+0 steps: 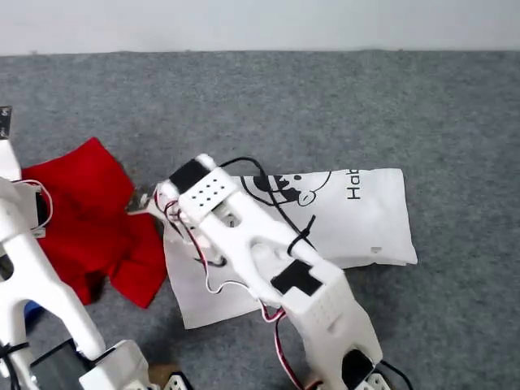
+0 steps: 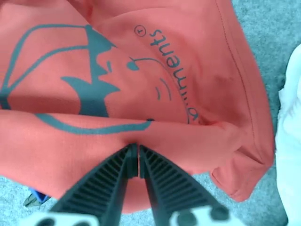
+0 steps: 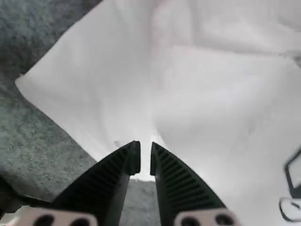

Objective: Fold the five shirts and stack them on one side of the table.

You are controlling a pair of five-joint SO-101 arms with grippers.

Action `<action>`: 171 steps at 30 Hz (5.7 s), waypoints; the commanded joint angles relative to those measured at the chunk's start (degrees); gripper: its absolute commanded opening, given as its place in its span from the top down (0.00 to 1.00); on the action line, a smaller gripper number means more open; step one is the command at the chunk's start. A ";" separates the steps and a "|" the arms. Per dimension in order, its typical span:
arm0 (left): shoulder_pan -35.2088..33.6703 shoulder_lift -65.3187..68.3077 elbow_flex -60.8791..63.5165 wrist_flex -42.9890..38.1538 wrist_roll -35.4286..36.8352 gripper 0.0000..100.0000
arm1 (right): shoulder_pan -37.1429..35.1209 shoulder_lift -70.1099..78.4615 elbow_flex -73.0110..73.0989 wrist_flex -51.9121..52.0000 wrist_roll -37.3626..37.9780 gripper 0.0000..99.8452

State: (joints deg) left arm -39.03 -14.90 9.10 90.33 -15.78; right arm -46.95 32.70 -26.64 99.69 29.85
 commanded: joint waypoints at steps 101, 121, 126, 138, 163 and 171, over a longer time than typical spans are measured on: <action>0.35 -2.55 3.56 -2.99 -0.09 0.98 | 7.87 -7.60 -11.34 0.66 -3.78 0.89; 0.44 -2.46 3.56 -3.69 -0.09 0.98 | 11.30 9.19 -13.54 -11.47 0.70 0.96; 0.44 -2.37 3.56 -4.57 -0.09 0.98 | 9.89 7.34 -16.18 -6.90 0.70 0.96; 0.44 -2.37 3.56 -4.57 -0.09 0.98 | 9.36 9.63 -20.92 -9.36 0.62 0.96; 0.18 -6.68 3.56 0.79 -0.09 0.98 | 24.04 0.31 -19.16 3.30 -6.51 0.96; 0.26 -16.97 3.65 2.81 -0.09 0.98 | 38.29 -14.11 -3.34 3.03 -6.86 0.96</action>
State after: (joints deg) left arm -39.03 -27.82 12.97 91.74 -15.87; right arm -13.54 26.02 -31.65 100.48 23.69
